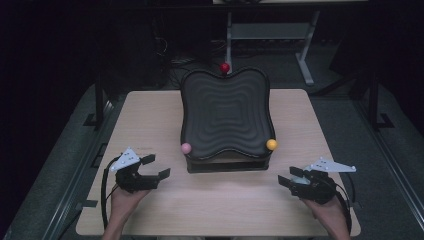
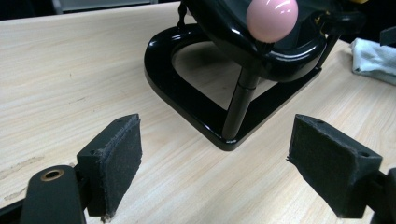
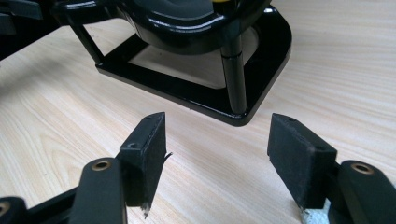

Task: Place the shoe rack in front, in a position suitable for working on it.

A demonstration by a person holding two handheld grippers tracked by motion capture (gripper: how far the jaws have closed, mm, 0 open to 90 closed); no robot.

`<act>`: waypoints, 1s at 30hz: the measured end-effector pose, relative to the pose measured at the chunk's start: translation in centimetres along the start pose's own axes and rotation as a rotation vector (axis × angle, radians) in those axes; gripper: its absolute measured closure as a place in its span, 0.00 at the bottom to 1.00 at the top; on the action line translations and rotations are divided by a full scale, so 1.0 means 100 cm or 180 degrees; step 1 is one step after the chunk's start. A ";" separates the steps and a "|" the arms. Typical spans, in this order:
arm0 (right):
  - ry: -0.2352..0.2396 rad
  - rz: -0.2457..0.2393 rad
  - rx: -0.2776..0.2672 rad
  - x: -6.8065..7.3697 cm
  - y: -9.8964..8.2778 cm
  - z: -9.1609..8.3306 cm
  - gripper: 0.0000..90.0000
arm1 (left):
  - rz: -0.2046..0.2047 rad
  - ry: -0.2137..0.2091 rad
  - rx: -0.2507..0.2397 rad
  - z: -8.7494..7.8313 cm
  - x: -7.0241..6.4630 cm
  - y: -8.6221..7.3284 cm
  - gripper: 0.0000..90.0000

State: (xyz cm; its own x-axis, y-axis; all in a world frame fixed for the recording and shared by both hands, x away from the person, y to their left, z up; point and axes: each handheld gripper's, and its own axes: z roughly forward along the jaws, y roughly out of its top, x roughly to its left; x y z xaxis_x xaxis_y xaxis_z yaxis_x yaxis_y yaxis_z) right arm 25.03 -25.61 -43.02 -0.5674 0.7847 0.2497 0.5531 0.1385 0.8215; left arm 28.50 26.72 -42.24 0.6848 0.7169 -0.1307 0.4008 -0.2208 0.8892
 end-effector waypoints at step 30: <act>-0.0794 0.0110 0.0057 -0.050 -0.014 -0.043 0.49 | 0.0091 0.0005 -0.0052 -0.001 -0.006 0.004 0.19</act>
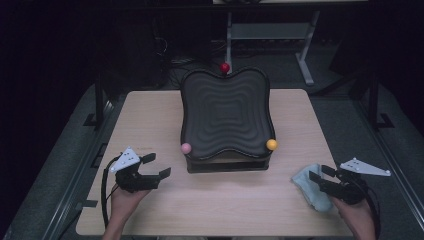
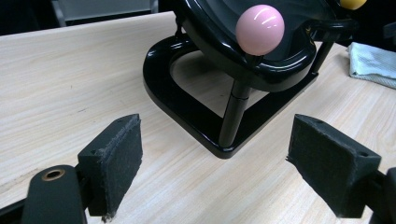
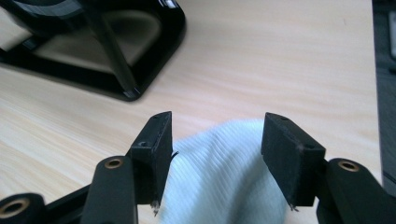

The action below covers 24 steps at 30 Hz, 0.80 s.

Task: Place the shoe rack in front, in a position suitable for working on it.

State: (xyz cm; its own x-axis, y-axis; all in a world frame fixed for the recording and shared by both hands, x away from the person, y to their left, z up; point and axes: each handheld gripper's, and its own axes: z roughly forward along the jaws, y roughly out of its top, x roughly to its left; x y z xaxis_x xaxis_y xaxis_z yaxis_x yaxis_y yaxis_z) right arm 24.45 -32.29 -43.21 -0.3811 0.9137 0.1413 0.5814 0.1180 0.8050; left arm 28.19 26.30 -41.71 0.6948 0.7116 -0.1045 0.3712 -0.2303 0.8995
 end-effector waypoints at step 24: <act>-0.0439 -0.0130 0.0452 0.002 -0.023 0.040 0.58 | 0.0026 -0.0018 -0.0022 0.000 -0.001 0.001 0.19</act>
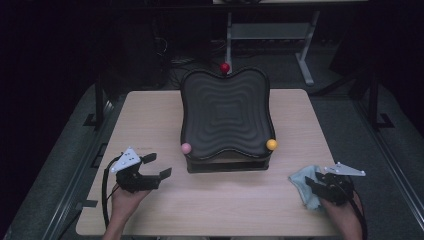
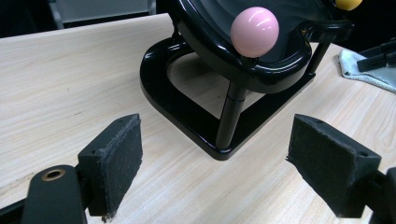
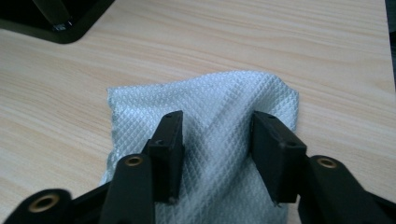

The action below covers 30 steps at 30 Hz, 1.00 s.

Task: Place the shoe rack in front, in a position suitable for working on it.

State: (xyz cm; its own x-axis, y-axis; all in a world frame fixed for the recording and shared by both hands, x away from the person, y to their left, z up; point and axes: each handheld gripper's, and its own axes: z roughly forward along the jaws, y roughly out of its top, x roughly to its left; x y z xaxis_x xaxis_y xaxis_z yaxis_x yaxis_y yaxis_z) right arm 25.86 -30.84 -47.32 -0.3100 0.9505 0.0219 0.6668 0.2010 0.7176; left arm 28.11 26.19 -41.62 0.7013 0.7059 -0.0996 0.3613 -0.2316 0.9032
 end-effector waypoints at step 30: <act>-0.0224 0.0167 -0.0137 0.015 0.006 -0.001 0.91 | 0.0038 -0.0053 -0.0076 0.000 -0.005 0.003 0.24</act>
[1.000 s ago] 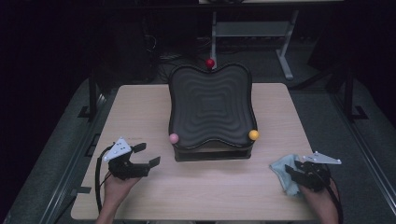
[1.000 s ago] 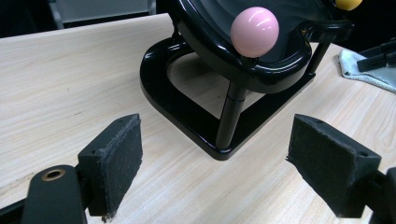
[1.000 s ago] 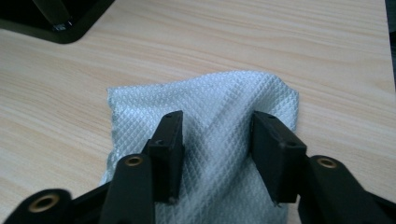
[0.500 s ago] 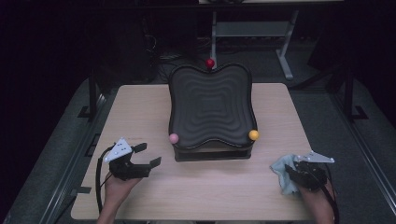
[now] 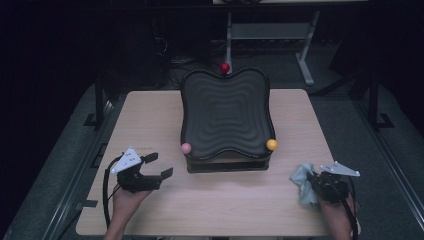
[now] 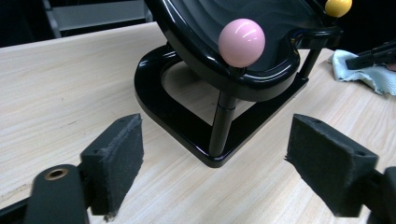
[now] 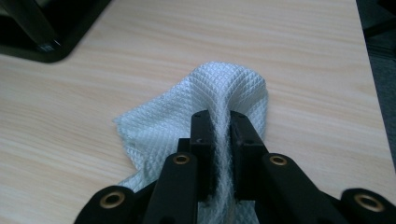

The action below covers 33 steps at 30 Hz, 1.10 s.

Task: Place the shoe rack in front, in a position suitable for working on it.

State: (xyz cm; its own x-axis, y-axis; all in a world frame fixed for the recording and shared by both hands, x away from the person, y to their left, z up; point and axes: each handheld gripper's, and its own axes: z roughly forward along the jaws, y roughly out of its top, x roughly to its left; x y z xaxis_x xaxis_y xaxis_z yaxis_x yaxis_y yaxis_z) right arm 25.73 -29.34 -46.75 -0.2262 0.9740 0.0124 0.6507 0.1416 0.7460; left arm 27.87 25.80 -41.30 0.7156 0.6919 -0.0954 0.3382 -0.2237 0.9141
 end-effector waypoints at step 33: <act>0.0461 -0.0182 -0.1508 0.119 0.029 -0.052 0.91 | 0.0058 -0.0052 -0.0064 0.006 -0.003 0.004 0.31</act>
State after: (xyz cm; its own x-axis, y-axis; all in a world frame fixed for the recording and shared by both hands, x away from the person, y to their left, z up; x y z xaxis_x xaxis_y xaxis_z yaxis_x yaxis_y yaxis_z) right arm 21.18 -18.30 -40.93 -0.3721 0.9277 0.0299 0.2410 0.0654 0.9683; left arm 28.17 25.07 -41.18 0.7316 0.6764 -0.0849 0.3127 -0.2223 0.9235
